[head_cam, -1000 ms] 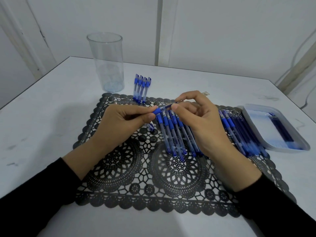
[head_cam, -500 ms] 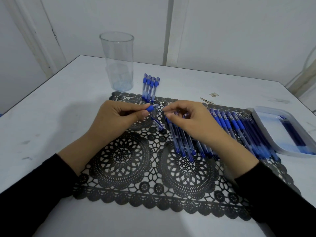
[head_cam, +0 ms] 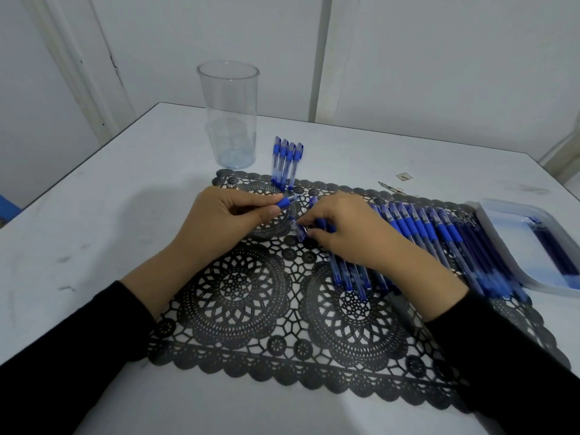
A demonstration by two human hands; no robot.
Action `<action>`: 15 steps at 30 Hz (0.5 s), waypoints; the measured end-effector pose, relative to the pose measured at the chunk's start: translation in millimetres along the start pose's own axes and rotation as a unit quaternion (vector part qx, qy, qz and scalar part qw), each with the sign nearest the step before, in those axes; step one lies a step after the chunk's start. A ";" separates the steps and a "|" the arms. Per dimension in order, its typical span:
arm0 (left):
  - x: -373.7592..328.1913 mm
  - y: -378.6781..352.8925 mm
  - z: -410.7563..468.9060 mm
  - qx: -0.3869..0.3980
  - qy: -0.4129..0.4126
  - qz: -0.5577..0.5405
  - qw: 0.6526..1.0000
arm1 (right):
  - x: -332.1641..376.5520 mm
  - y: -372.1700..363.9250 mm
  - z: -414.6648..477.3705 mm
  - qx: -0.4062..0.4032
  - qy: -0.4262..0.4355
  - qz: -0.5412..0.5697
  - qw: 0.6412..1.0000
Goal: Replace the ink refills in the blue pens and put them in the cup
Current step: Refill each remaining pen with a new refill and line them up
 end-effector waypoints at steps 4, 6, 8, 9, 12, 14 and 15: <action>0.2 -0.4 -0.4 0.003 0.000 0.005 1.000 | -3.7 -4.9 0.8 -0.023 -0.006 0.015 1.000; -0.2 -0.7 -0.5 0.003 -0.001 0.004 1.000 | -7.1 -3.8 -2.1 -0.046 -0.023 0.061 0.997; -0.3 -0.5 -0.6 0.000 -0.002 0.002 1.000 | -11.9 0.3 -7.7 -0.083 -0.042 0.146 0.985; 0.0 -0.3 -0.7 -0.001 -0.001 0.001 1.000 | -14.0 3.1 -10.9 -0.099 -0.049 0.204 0.973; 0.3 -0.9 -0.8 0.003 0.001 -0.003 1.000 | -18.4 10.2 -16.8 -0.115 -0.069 0.374 0.918; -0.2 -1.9 -1.4 0.007 0.000 -0.001 1.000 | -17.8 11.6 -18.0 -0.106 -0.071 0.459 0.879; -0.6 -2.2 -1.7 0.009 -0.001 0.000 1.000 | -17.1 11.7 -18.1 -0.101 -0.067 0.490 0.863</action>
Point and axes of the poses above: each hand's wrist, its own z-axis towards the middle knuckle, its own y-axis out of the back of the hand, x = y × z, the point moved 2 cm from there along z, towards the middle knuckle, and after that the axes turned 10 degrees about x, right-handed, at the moved point
